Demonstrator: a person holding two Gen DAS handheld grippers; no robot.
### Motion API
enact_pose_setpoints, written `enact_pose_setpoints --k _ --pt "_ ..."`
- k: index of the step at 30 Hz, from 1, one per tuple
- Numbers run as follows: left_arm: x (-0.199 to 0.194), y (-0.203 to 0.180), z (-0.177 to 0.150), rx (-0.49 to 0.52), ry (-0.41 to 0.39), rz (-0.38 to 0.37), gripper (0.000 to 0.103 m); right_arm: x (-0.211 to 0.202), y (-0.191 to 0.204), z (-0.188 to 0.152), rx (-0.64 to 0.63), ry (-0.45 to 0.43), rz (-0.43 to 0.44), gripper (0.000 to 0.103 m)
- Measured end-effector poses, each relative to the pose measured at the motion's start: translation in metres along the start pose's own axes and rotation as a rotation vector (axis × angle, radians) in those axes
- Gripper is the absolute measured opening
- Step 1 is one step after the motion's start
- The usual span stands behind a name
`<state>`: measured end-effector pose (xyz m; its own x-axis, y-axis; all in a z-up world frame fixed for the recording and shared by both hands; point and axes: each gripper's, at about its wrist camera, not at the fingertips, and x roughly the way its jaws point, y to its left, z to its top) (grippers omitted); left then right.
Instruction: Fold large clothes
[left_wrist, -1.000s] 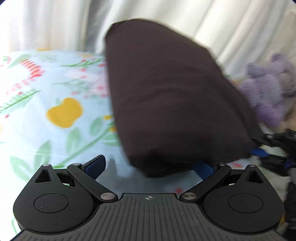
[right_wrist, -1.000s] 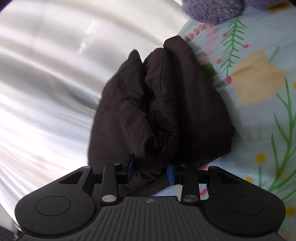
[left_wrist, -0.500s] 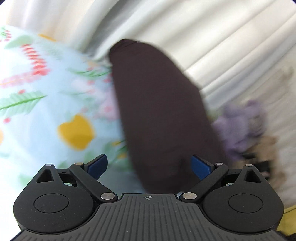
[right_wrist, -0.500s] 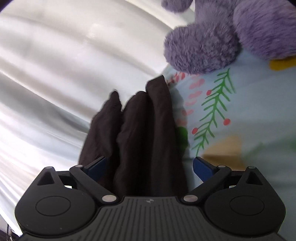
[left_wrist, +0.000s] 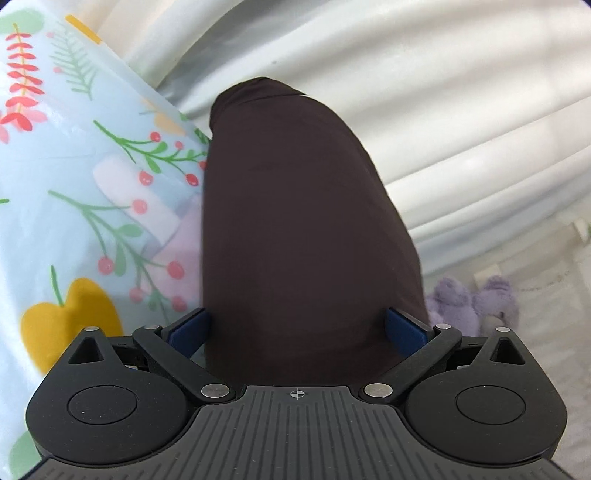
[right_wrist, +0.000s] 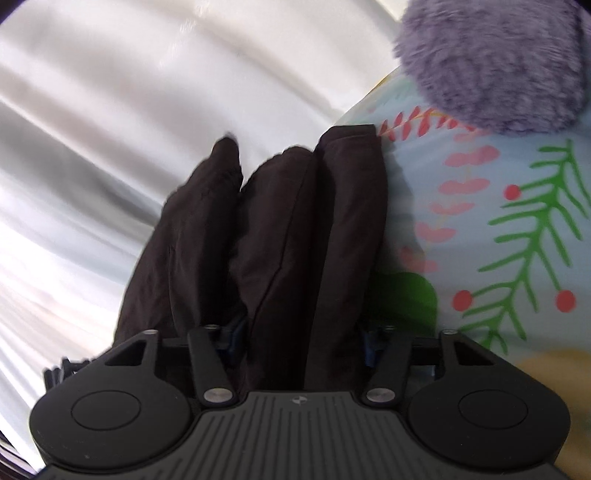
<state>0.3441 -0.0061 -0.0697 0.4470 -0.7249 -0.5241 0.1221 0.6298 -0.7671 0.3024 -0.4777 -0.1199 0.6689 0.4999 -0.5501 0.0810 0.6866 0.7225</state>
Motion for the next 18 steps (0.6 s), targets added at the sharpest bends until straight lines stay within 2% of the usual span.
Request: enact_pose_setpoints --k 3,6,9,15,18 --pt "-0.002 -0.005 -0.002 0.016 -0.002 -0.004 0.103 0.007 0.028 -0.003 -0.114 0.024 -0.037 0.049" --pt "-0.001 -0.006 0.001 0.063 -0.002 0.003 0.102 0.009 0.045 -0.005 -0.139 0.034 -0.019 0.049" --pt "-0.013 -0.004 0.0 0.068 -0.026 0.019 0.103 0.017 0.062 -0.011 -0.161 0.058 0.021 0.047" --pt "-0.081 0.016 -0.01 0.065 -0.11 0.099 0.103 0.051 0.103 -0.043 -0.226 0.182 0.119 0.048" --pt "-0.121 0.027 -0.02 0.036 -0.172 0.174 0.103 0.063 0.119 -0.067 -0.257 0.211 0.136 0.052"
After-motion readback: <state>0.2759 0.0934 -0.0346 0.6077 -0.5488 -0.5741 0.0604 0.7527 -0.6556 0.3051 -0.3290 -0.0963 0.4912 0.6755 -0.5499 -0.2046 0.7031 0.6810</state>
